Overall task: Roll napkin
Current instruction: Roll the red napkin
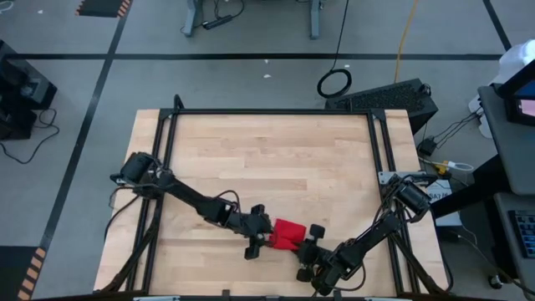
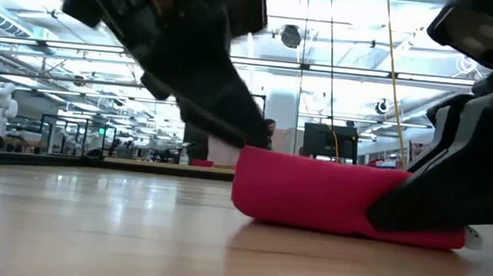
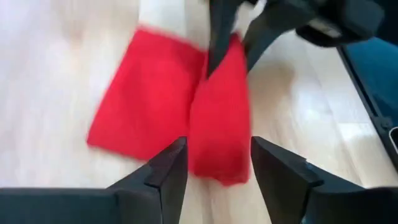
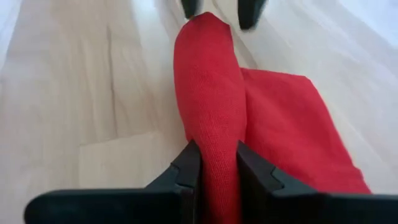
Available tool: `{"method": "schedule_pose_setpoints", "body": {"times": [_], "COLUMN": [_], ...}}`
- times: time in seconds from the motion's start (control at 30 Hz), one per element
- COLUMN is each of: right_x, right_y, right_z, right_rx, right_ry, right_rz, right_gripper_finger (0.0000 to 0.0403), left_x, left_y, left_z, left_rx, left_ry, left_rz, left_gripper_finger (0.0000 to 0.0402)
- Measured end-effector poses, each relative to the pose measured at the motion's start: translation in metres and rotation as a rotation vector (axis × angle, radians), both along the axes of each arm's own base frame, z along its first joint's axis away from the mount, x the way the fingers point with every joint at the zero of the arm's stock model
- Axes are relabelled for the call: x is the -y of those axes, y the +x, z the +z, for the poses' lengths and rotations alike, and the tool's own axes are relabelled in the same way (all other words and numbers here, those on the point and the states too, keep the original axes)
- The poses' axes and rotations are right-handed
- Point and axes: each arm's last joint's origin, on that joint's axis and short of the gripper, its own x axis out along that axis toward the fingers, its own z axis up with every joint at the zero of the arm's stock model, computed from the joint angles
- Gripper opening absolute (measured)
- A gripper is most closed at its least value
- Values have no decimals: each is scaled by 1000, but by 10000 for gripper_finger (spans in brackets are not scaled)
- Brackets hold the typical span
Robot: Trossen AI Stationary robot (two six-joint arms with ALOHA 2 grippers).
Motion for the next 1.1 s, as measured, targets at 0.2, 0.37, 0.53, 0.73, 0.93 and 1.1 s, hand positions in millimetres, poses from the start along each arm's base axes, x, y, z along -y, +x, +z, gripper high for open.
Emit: {"method": "schedule_pose_setpoints", "body": {"times": [0.2,0.37,0.53,0.73,0.93,1.1], "right_x": [-2,-3,-3,-3,-4,-4], "right_y": [-1,-1,-2,-2,-2,-2], "right_z": [0,0,-1,-1,-1,-1], "right_rx": [36,36,33,29,20,20], "right_ry": [106,141,144,145,169,171], "right_rz": [-68,-79,-78,-76,-79,-80], "right_gripper_finger": [56,56,56,56,56,56], "left_x": [41,72,79,67,59,58], "left_y": [-13,-19,-21,-15,-11,-11], "left_z": [-9,-21,-33,-37,-41,-41], "left_rx": [167,345,385,346,304,294], "left_ry": [311,559,710,743,697,686], "left_rz": [-105,-161,-205,-173,-246,-237], "left_gripper_finger": [181,181,181,181,181,181]}}
